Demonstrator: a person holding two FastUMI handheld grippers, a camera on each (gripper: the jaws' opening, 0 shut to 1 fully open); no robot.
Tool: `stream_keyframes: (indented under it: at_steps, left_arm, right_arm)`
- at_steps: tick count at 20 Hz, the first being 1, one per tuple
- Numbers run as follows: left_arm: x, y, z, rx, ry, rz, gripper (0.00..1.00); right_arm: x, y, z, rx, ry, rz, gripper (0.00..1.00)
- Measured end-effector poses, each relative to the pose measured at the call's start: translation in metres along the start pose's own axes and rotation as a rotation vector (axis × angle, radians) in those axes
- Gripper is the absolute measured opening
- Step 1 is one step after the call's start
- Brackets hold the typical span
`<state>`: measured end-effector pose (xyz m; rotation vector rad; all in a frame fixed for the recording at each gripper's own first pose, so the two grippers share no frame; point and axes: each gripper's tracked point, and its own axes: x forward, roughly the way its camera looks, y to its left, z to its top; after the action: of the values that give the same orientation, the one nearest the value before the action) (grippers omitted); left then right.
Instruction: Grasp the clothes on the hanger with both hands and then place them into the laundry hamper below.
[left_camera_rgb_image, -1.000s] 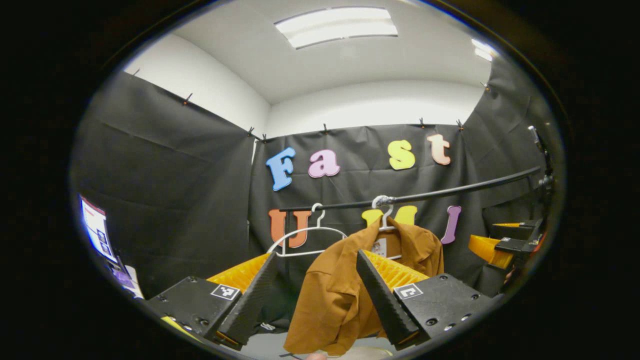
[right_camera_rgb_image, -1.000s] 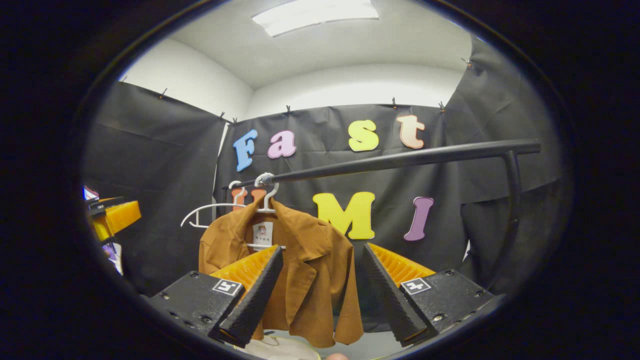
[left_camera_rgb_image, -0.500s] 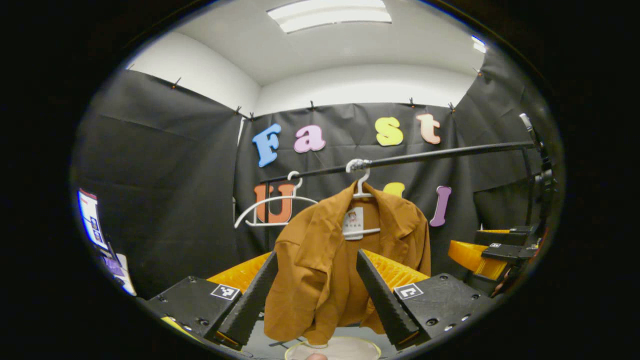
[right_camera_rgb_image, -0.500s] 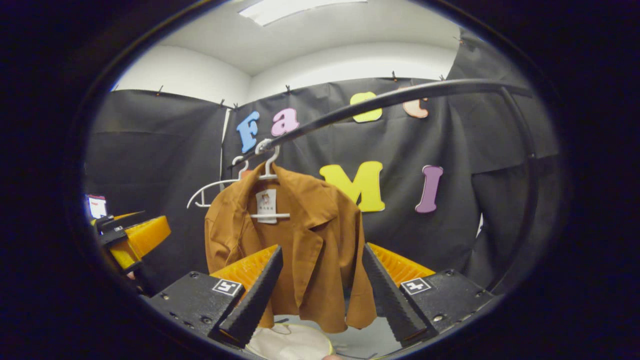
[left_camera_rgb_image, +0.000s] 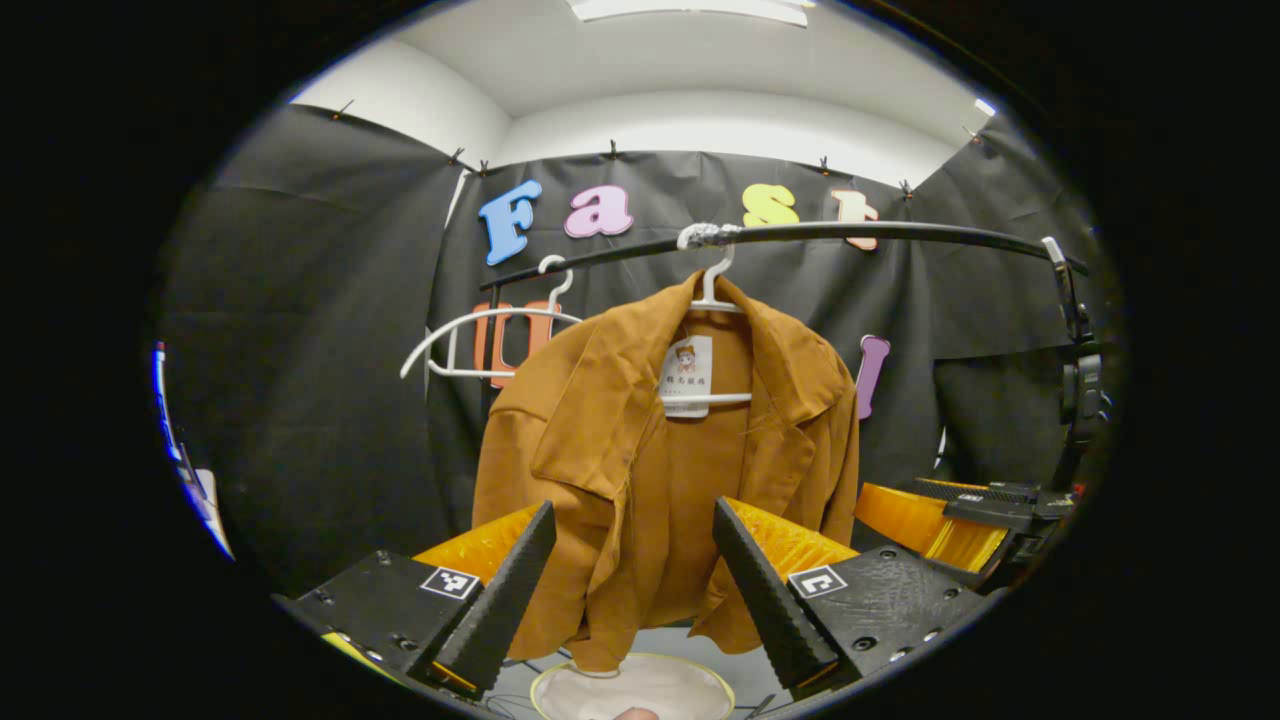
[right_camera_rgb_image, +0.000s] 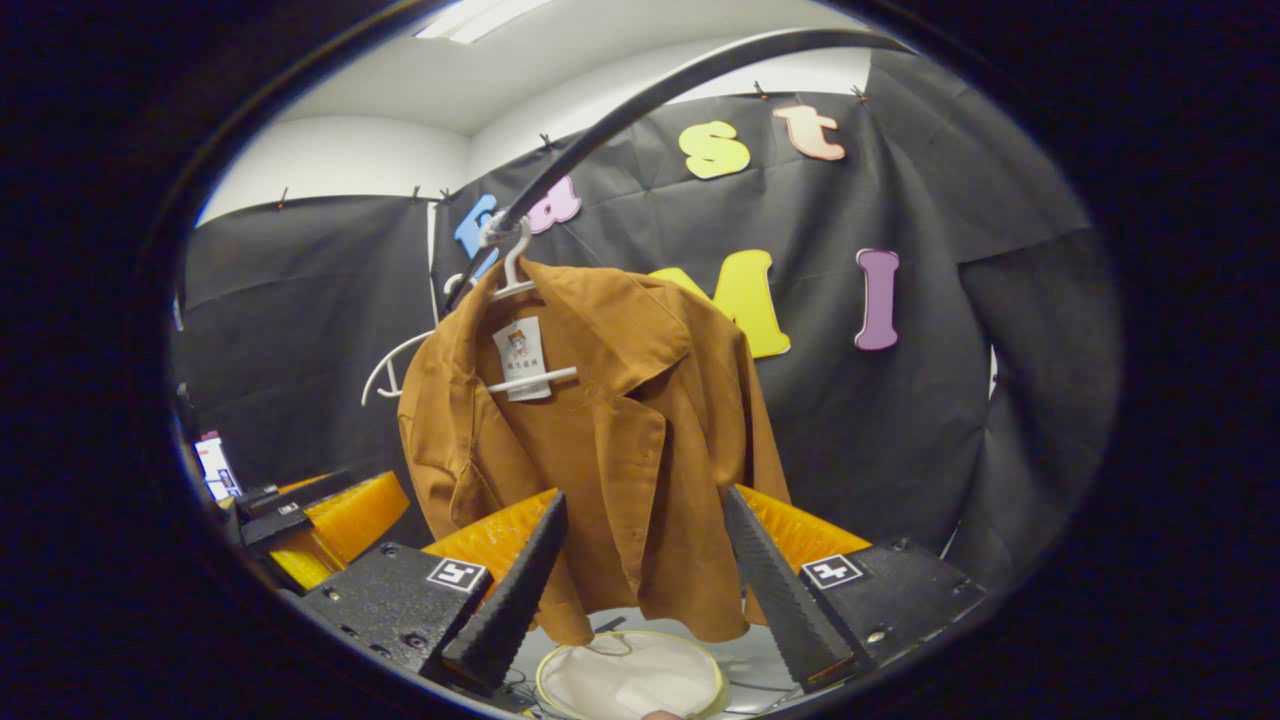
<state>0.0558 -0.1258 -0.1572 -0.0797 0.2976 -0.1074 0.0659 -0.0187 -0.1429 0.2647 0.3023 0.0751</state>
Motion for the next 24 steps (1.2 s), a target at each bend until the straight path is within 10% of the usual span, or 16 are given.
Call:
stream_keyframes:
  at_steps: [24]
  left_arm:
    - [0.138,0.014,-0.021,-0.106,0.053,-0.051,0.96]
  right_arm:
    - [0.155,0.029,0.016,0.127,0.030,-0.016,0.99]
